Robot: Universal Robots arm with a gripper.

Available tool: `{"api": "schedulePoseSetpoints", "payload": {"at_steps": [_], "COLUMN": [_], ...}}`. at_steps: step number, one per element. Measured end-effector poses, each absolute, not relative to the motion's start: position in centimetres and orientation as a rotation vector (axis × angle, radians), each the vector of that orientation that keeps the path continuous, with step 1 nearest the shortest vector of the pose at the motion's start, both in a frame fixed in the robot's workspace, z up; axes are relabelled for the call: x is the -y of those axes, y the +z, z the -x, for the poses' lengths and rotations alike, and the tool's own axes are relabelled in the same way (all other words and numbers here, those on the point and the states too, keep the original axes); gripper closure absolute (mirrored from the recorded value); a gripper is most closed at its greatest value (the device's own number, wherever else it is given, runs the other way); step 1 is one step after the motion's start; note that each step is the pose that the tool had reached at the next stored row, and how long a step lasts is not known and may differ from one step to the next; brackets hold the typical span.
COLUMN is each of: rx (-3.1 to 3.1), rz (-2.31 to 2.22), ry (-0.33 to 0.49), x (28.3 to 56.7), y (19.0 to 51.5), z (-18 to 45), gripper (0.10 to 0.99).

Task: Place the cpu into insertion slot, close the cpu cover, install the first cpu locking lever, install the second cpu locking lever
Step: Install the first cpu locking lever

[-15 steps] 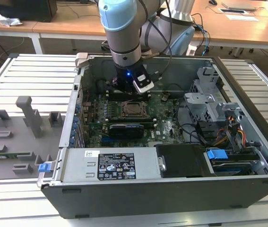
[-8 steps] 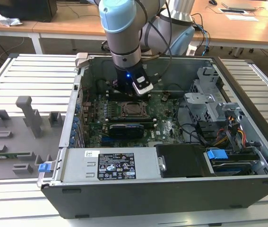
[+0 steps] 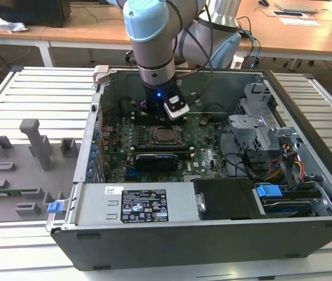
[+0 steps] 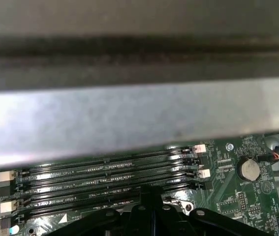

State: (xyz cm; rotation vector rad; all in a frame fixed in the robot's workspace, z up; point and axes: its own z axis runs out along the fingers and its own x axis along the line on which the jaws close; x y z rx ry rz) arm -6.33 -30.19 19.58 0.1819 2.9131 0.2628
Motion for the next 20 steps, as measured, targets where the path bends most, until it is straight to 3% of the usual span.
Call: {"api": "schedulePoseSetpoints", "payload": {"at_steps": [4, 5, 6, 8, 14, 20], "rx": [-2.913, -2.915, -2.917, -2.916, -2.914, -2.922], "rz": [-0.18, -0.177, -0.174, -0.177, -0.191, -0.197], "ry": [0.263, 0.233, 0.145, 0.081, 0.023, 0.017], "x": [30.2, 30.2, 30.2, 30.2, 30.2, 30.2], "y": [19.7, 20.5, 21.1, 21.7, 23.3, 23.5], "z": [6.3, 6.3, 6.3, 6.3, 6.2, 6.2], "gripper": [0.98, 0.98, 0.98, 0.98, 0.98, 0.98]}}
